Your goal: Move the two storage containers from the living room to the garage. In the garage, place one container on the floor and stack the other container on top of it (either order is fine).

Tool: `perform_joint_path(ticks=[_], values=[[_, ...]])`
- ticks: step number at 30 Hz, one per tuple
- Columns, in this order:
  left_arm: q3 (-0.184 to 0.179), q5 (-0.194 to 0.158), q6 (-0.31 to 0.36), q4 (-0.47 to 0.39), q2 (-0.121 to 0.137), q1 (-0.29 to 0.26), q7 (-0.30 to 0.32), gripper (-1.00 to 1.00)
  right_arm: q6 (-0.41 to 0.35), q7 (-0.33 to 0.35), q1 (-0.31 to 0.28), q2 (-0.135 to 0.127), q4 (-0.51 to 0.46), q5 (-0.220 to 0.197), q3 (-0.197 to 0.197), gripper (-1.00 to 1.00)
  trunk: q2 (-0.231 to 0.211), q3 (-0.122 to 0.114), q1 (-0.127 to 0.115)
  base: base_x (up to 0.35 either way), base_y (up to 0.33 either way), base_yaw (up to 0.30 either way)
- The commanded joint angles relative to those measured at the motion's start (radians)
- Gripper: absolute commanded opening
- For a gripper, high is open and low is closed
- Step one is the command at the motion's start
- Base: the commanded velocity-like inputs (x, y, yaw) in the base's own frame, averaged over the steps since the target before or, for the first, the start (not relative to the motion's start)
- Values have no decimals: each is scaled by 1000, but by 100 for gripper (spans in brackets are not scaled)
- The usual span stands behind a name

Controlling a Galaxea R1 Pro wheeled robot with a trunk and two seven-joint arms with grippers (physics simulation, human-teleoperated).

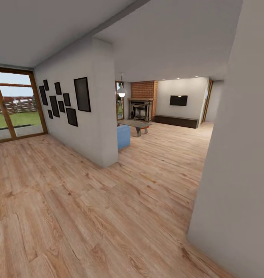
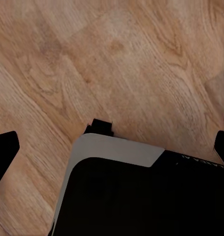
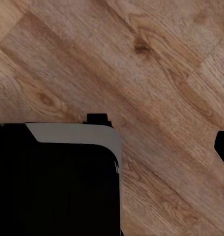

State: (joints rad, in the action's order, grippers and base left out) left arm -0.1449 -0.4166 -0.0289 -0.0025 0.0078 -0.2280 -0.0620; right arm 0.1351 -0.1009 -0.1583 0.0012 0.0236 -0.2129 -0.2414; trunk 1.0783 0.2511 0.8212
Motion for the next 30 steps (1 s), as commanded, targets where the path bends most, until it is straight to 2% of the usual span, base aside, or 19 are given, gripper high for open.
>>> perform_joint_path(ticks=[1,13,15,17,20,30], values=[[-8,-8,-2,0,0,-1,-2,100,6,-1,-1,0,3,-9,-9,100,1,1,1,324,0,0],[-6,-6,9,0,4,-1,9,100,5,0,-1,5,3,-3,-10,100,1,1,1,325,0,0],[-6,-6,9,-1,4,-1,10,100,3,0,-1,8,3,26,-9,100,1,1,1,325,0,0],[-5,-6,9,-1,4,-1,10,100,1,2,-1,14,3,86,-4,100,1,1,1,325,7,0],[-5,-8,7,0,4,-1,10,100,5,2,-1,16,3,119,3,100,1,1,1,325,46,0],[-5,-22,2,-1,6,-1,10,100,7,1,-1,16,3,119,9,100,1,1,1,325,65,0]])
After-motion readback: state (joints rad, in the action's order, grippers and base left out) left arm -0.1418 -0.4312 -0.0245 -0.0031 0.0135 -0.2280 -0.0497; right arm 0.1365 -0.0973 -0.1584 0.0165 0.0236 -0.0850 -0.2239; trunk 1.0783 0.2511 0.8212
